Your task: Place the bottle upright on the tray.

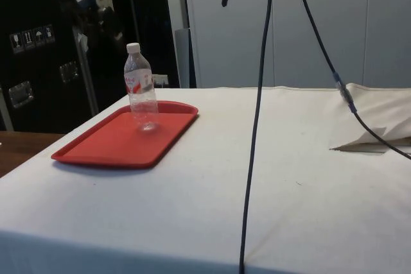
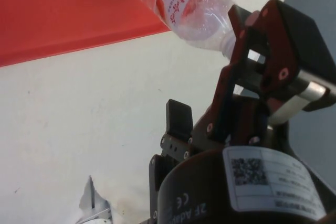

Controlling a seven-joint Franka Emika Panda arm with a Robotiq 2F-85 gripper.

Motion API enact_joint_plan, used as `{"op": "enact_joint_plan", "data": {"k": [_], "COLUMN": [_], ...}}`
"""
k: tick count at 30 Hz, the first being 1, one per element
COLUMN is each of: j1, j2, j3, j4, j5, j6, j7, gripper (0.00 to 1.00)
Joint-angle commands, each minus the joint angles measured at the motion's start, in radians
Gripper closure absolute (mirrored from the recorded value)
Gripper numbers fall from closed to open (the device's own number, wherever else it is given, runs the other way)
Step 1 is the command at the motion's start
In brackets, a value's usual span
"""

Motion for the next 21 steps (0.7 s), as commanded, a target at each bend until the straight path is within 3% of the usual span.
{"op": "enact_joint_plan", "data": {"k": [1, 6, 7, 8, 13, 15, 16, 21], "j1": [-0.007, -0.012, -0.005, -0.012, -0.017, -0.01, -0.018, -0.022], "j2": [-0.006, -0.017, -0.014, -0.019, -0.032, -0.026, -0.037, -0.054], "j3": [0.007, 0.007, 0.0, 0.007, 0.007, 0.0, 0.007, 0.007], "j4": [0.0, 0.001, 0.0, 0.0, -0.003, 0.0, -0.006, -0.016], "j5": [0.015, 0.038, 0.027, 0.041, 0.064, 0.054, 0.072, 0.096], "j6": [0.008, 0.008, 0.0, 0.008, 0.009, -0.001, 0.01, 0.011], "j7": [-0.005, -0.006, -0.002, -0.006, -0.007, -0.003, -0.007, -0.008], "gripper": [0.0, 0.0, 0.0, 0.0, 0.0, 0.0, 0.0, 0.0]}}
